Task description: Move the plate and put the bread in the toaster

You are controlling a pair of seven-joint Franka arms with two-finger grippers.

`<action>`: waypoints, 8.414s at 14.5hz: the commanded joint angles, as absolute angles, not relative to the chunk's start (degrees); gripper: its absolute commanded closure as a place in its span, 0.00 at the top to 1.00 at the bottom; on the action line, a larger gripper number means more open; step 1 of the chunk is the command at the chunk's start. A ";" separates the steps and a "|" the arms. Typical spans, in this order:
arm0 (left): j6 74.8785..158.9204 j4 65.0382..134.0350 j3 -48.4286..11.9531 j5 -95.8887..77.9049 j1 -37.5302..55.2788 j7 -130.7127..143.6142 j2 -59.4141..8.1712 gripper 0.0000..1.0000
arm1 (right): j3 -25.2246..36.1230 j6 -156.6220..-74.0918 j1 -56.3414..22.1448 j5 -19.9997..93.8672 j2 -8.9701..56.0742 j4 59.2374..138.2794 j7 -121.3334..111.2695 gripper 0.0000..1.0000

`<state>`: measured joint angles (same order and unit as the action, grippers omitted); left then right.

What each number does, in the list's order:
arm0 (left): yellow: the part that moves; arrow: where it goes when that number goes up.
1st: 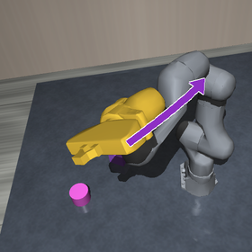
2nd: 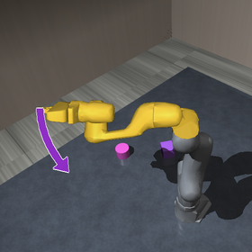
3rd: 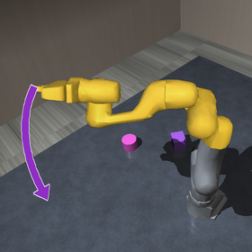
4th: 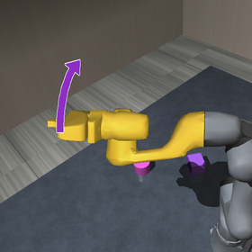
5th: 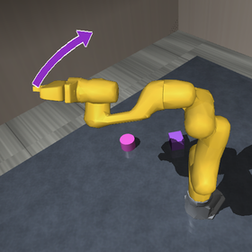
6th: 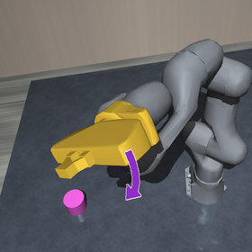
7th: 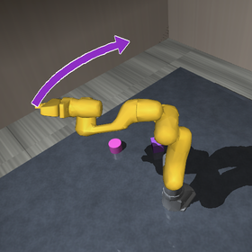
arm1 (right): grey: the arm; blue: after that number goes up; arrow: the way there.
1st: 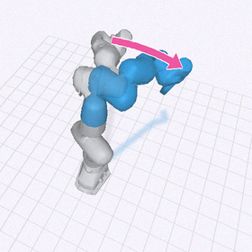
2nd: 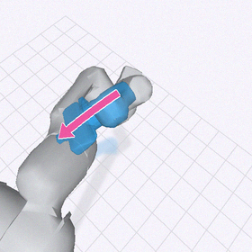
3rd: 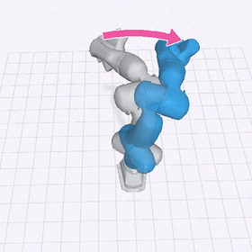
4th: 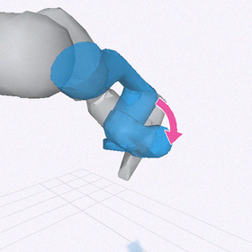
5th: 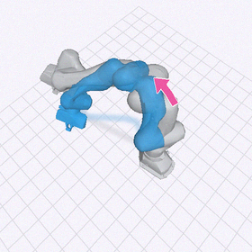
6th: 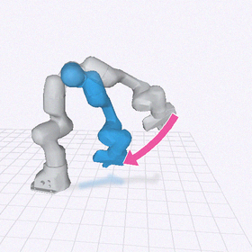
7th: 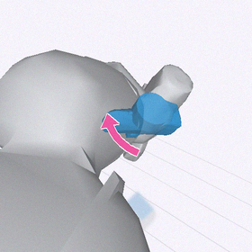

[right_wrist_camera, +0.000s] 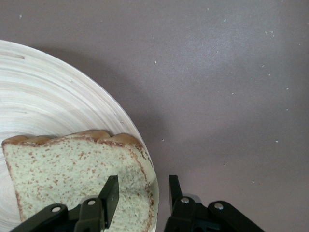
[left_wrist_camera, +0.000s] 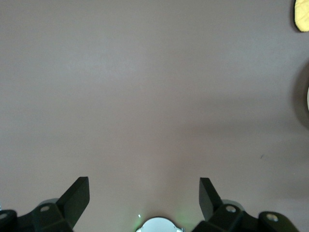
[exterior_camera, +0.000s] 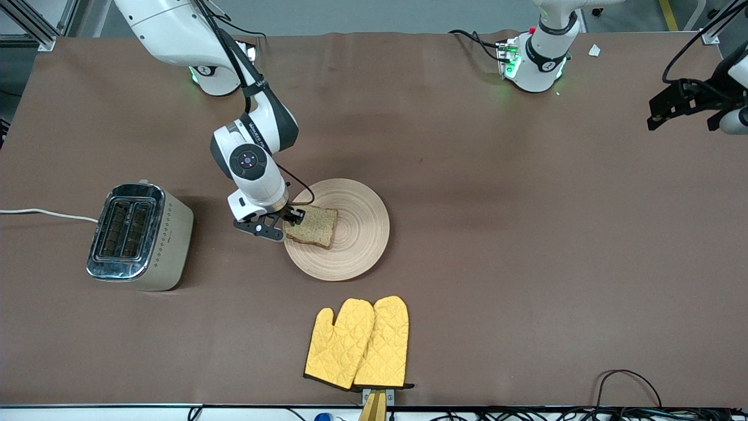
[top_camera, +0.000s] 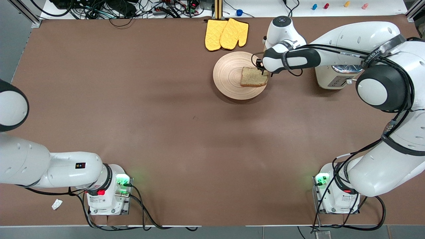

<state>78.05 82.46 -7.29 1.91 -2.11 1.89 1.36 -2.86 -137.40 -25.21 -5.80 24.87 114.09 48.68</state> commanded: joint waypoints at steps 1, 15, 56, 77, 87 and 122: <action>78.22 87.27 -6.42 1.14 -1.67 2.37 4.92 1.00 | -2.81 -138.25 -25.49 -6.94 24.34 115.40 49.13 0.49; 80.16 87.10 -7.12 0.53 -1.84 2.29 3.43 1.00 | -2.81 -138.87 -25.84 -6.94 25.14 114.96 49.31 0.04; 79.98 85.96 -6.50 0.62 -2.81 1.49 3.69 1.00 | -1.32 -77.26 -14.77 -50.89 29.00 81.56 27.07 0.00; 79.98 85.96 -6.42 0.62 -2.81 1.41 3.60 1.00 | -1.49 -81.74 -13.54 -50.18 32.07 82.70 27.68 0.71; 79.89 85.96 -6.42 0.62 -2.81 1.58 3.52 1.00 | -1.85 -87.61 -1.08 -14.64 25.69 74.79 23.58 1.00; 79.98 85.61 -6.59 1.41 -2.72 0.97 2.99 1.00 | -1.85 -95.45 5.27 -3.78 -1.05 92.46 -2.55 1.00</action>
